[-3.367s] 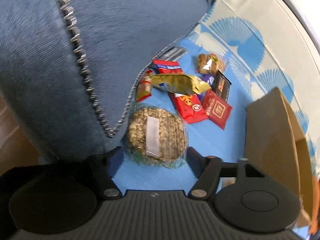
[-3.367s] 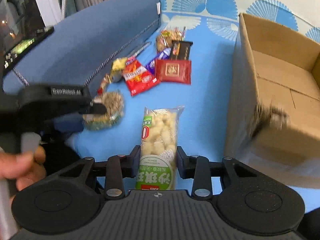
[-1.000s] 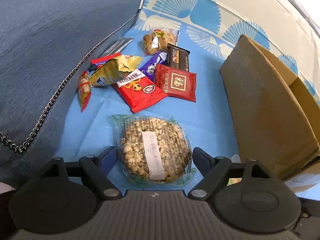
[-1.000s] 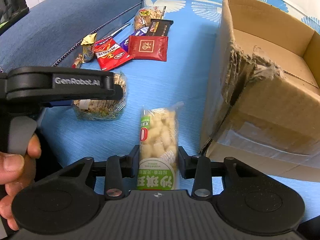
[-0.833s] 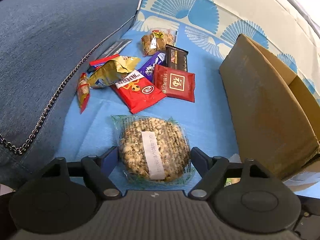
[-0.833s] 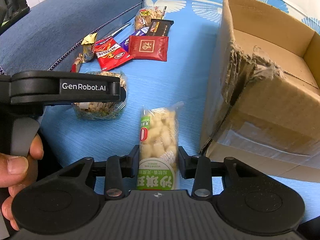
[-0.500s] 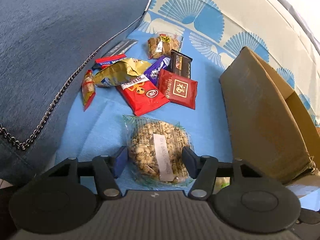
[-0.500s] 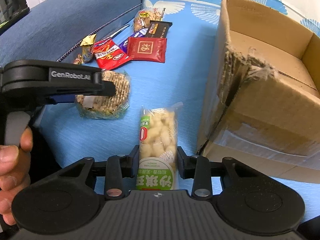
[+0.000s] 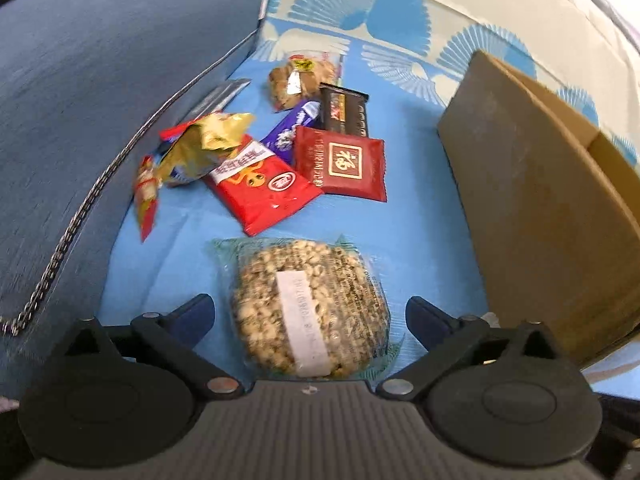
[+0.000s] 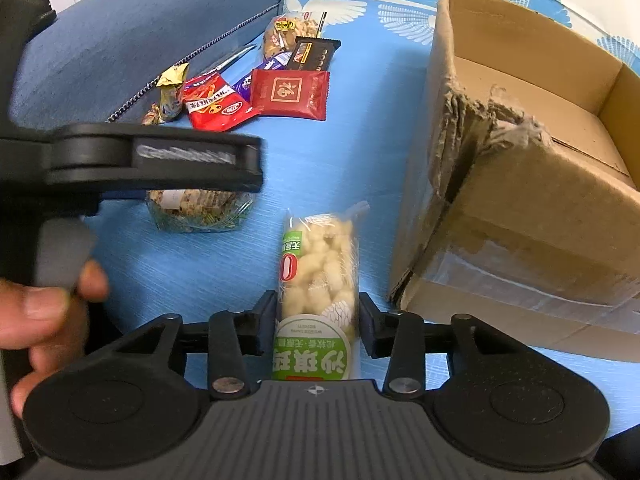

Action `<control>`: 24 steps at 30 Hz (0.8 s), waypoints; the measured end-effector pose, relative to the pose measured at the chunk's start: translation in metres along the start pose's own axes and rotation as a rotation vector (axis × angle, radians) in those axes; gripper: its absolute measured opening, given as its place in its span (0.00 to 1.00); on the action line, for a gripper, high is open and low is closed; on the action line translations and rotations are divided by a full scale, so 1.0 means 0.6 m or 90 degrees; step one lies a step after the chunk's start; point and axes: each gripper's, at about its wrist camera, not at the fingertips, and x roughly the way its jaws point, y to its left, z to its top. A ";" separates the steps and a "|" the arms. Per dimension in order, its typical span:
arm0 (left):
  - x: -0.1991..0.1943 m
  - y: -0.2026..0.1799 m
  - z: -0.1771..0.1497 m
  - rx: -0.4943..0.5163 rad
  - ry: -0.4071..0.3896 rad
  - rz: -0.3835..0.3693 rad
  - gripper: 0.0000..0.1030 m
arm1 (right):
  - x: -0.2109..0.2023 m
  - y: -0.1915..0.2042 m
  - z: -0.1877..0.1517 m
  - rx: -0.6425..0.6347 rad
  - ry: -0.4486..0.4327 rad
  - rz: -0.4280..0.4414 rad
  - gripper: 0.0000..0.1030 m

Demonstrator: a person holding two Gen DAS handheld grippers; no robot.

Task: Organize snacks
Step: 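Grasp the round clear nut bag with the left tool while the right tool holds the snack bar, then carry both snacks over the box and open both tools to drop them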

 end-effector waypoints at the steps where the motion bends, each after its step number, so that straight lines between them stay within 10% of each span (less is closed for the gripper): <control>1: 0.001 -0.004 -0.002 0.012 -0.003 0.006 0.97 | 0.000 -0.001 0.000 0.000 0.000 0.000 0.43; 4: -0.001 -0.002 -0.002 0.020 -0.015 0.005 0.84 | 0.000 -0.001 -0.001 -0.001 0.000 -0.003 0.43; 24: -0.095 0.083 0.001 -0.123 -0.102 -0.127 0.83 | -0.084 0.038 0.005 -0.078 -0.132 -0.005 0.37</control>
